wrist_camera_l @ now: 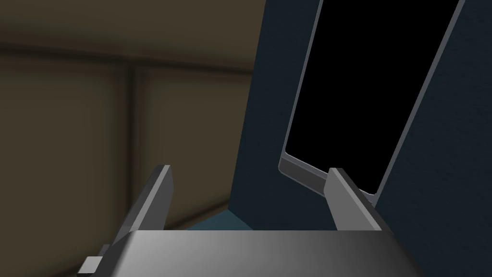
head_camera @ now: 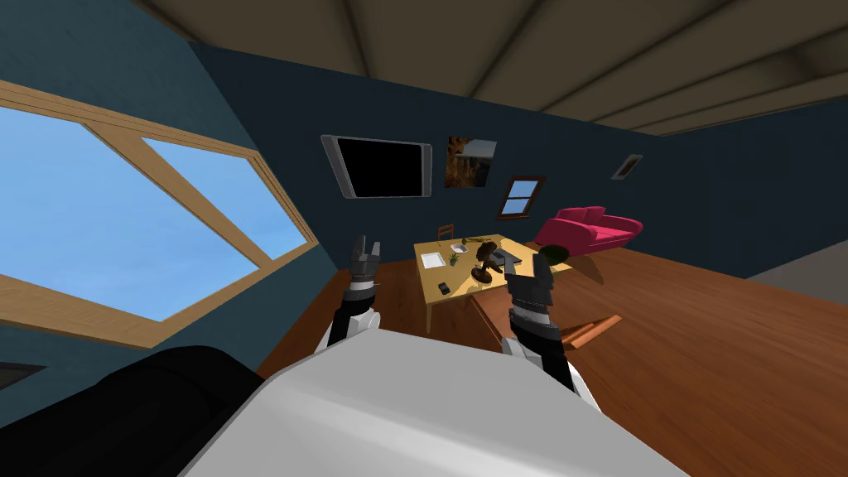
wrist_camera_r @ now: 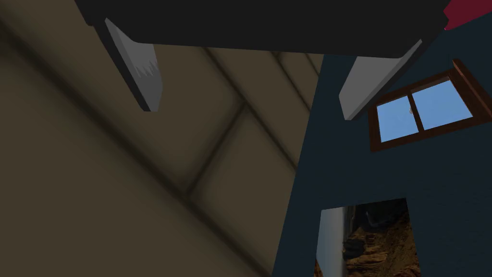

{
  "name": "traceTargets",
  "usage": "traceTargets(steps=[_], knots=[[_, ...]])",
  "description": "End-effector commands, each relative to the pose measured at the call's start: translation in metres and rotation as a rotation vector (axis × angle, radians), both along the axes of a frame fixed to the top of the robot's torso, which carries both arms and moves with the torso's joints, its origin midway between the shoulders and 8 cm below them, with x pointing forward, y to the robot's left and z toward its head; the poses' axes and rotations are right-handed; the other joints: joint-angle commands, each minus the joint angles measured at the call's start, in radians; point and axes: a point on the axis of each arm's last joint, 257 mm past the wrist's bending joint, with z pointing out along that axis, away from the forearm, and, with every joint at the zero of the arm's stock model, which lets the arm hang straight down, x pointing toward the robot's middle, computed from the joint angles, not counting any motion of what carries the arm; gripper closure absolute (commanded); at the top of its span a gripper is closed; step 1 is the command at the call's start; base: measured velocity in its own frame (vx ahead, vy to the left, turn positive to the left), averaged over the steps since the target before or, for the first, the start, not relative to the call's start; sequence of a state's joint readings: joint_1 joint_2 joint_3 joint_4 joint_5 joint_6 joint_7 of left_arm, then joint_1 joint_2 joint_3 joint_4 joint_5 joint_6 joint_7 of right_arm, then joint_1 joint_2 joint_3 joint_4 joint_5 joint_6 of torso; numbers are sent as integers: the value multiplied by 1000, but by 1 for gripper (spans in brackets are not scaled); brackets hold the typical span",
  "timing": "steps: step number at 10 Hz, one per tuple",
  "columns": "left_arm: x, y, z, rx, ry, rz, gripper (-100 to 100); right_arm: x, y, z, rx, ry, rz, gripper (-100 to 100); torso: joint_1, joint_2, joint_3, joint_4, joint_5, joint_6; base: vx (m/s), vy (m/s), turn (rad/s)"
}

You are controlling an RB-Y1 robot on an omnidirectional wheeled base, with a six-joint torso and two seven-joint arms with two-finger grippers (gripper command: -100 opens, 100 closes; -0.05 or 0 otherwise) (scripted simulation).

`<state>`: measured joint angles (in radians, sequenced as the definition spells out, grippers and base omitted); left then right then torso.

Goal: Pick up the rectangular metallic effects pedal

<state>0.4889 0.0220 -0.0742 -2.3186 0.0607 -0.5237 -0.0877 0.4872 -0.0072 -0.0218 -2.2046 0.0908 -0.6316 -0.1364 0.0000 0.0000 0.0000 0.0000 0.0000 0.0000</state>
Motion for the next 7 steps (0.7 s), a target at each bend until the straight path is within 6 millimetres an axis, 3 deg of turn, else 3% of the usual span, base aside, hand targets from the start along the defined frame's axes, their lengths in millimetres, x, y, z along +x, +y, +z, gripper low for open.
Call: traceTargets(steps=[1,6,7], knots=[[0,0,0,0,0,0,0,5,4,-18,-66,55,-12,-100,0,0,0,0,0,0,-9,28,31],[0,0,0,0,0,0,0,16,6,-92,-307,267,-71,-100,4,2,1,0,1,0,-24,62,44],[0,0,0,0,0,0,0,17,7,-93,-321,269,-73,-100,4,2,1,0,1,0,-20,42,15]])
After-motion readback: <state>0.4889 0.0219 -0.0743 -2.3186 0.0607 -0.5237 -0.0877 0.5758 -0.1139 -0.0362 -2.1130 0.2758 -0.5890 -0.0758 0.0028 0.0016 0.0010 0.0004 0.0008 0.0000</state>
